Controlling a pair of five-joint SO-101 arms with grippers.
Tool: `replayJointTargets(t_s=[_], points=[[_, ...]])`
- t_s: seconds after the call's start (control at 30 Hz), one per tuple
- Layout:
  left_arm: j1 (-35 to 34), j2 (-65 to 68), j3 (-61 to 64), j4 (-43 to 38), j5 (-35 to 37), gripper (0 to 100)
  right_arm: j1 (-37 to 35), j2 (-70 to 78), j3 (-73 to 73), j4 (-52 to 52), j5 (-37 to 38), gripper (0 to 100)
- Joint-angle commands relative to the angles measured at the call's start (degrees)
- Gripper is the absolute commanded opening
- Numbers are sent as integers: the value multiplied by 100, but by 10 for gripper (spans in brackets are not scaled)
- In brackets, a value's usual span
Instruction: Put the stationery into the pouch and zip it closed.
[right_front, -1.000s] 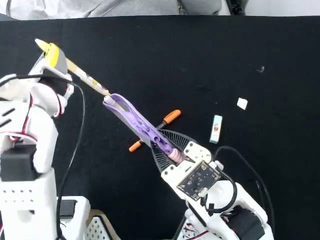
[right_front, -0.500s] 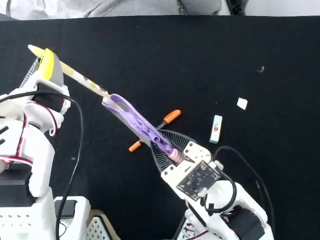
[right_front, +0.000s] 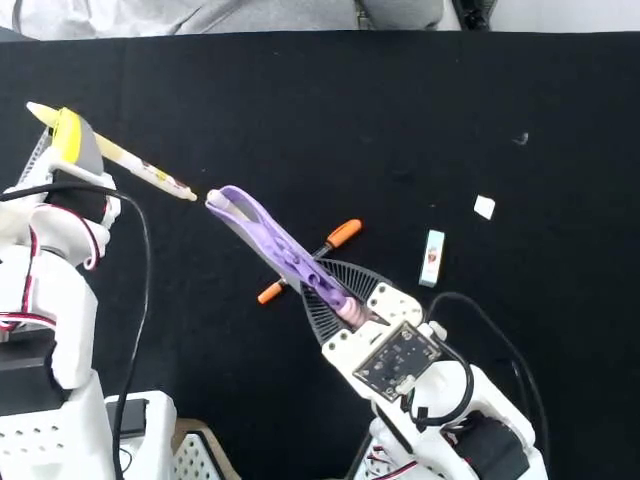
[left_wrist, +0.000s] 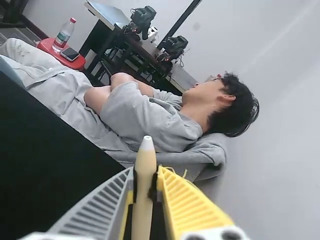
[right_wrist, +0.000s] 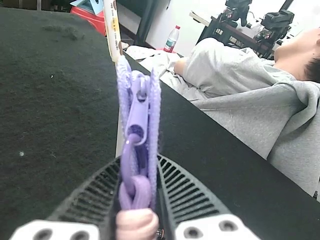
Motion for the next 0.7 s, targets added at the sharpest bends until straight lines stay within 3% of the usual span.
replayJointTargets(t_s=[0.0,0.67], points=[[259,-35,-31,9,-26,28,-44,-848,-303,-193,-53,11],[1103,-62,215,-9,9,28,-53,-848,-286,-202,-53,11]])
